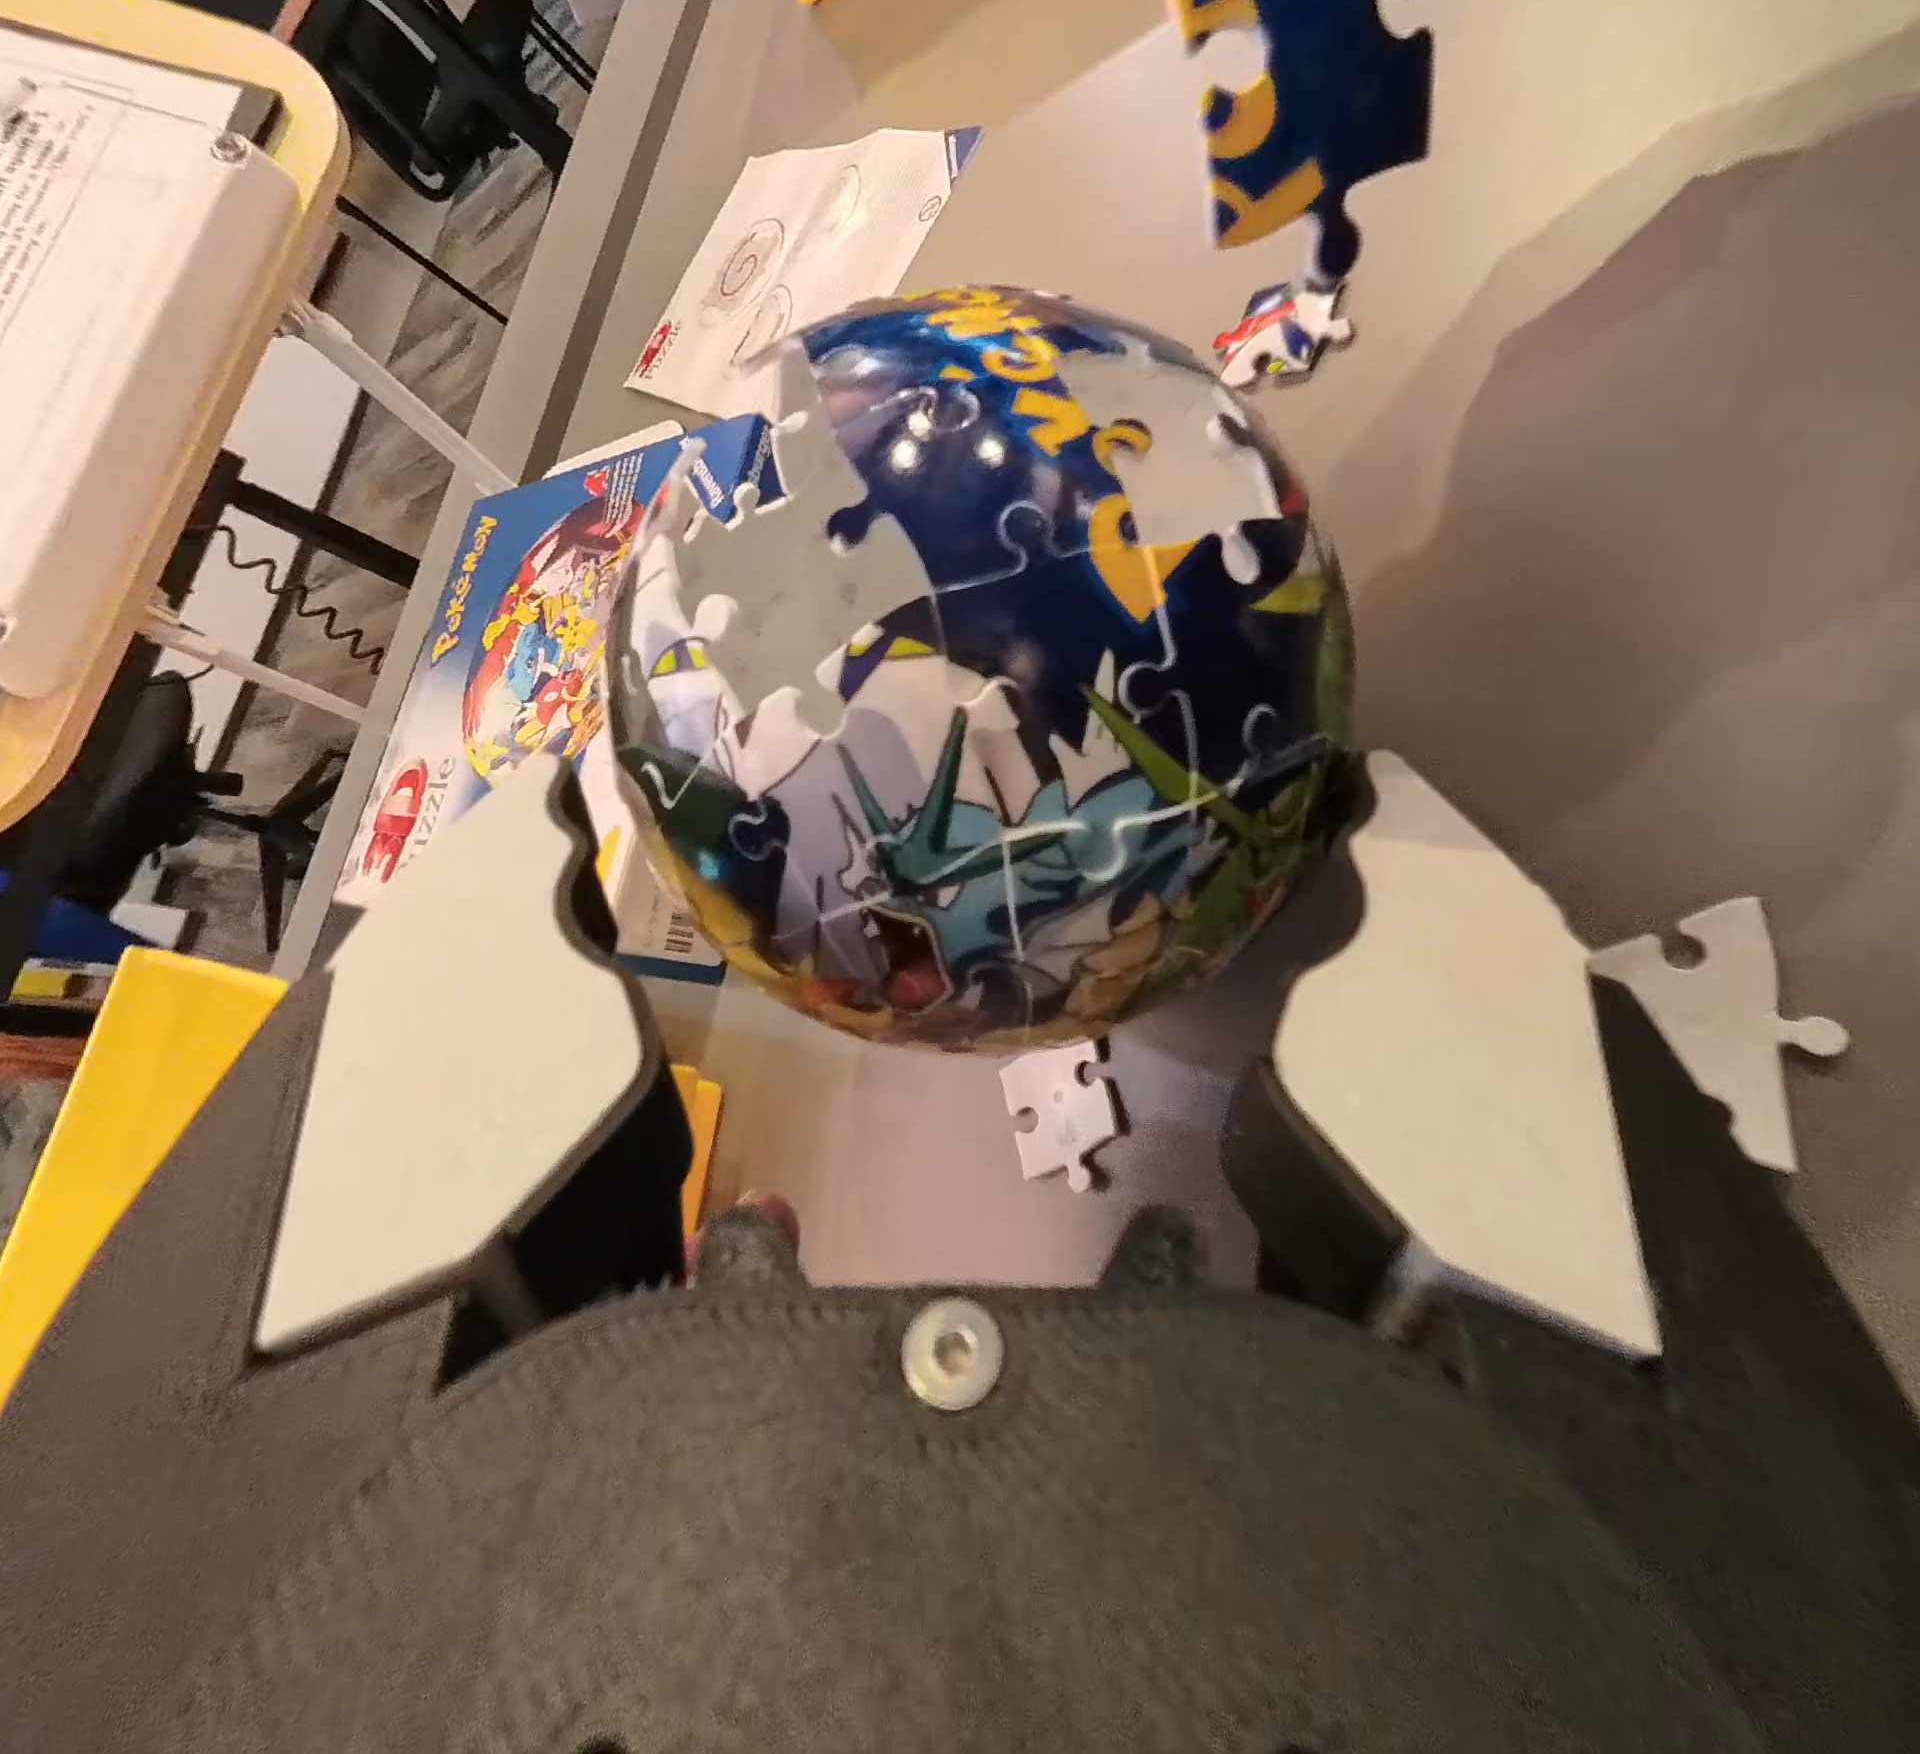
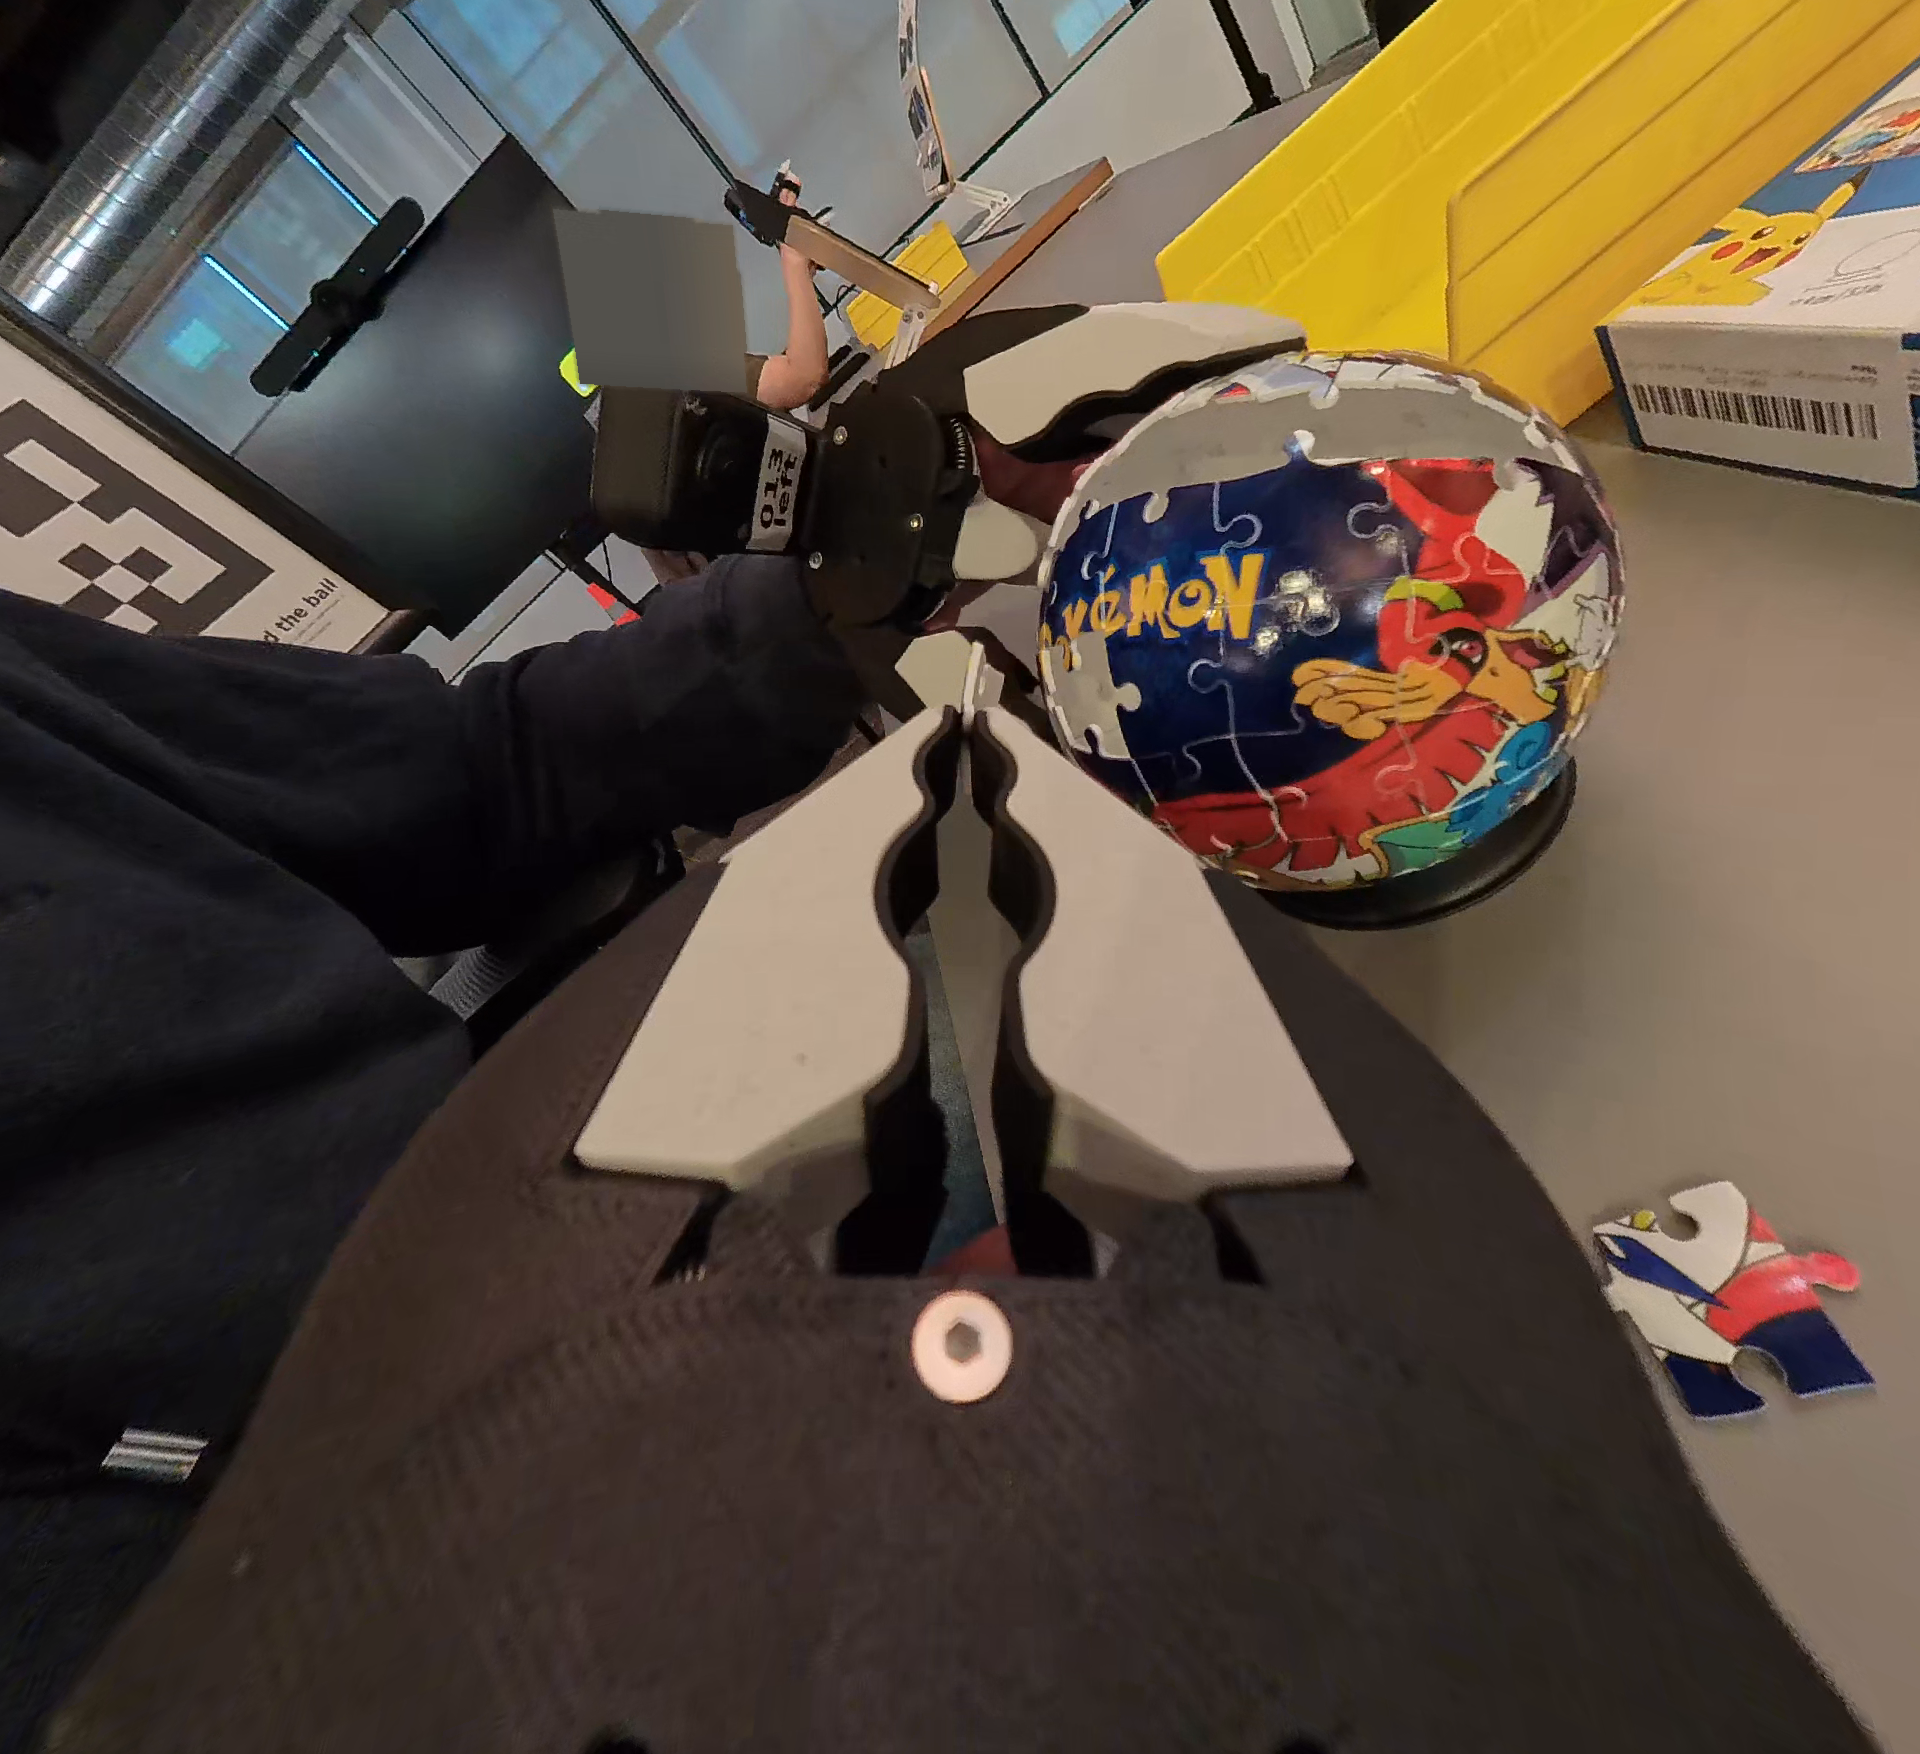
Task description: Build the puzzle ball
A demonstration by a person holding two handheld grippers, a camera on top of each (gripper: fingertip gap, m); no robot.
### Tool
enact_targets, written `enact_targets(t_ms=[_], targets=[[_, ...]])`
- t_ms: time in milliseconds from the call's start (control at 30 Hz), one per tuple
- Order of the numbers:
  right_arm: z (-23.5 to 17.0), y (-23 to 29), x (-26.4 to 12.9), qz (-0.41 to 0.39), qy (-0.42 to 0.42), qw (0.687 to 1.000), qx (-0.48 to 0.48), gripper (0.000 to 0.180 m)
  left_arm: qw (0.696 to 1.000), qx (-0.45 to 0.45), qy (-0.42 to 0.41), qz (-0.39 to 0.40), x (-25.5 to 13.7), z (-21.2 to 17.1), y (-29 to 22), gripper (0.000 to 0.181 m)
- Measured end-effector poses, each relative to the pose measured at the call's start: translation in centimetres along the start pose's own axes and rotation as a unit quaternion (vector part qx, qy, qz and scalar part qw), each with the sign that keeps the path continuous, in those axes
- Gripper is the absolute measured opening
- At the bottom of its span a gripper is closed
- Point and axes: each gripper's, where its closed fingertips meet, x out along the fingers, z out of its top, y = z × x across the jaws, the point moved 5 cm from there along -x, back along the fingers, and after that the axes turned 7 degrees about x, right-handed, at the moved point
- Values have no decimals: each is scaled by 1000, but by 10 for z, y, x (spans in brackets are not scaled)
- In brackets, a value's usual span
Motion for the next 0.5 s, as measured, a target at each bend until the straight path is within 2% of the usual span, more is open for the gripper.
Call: enact_targets(t_ms=[67,267,500], targets=[[0,-1,-1,2,-1,1000,2,0,1000,-2,-16,-1,2,2,0,124],[4,-7,-5,6,-6,1000,13,0,999,-30,-38,-1,2,5,1,123],[16,-9,-9,17,-16,1000,19,0,991,-108,-74,-15,0,12,5,121]])
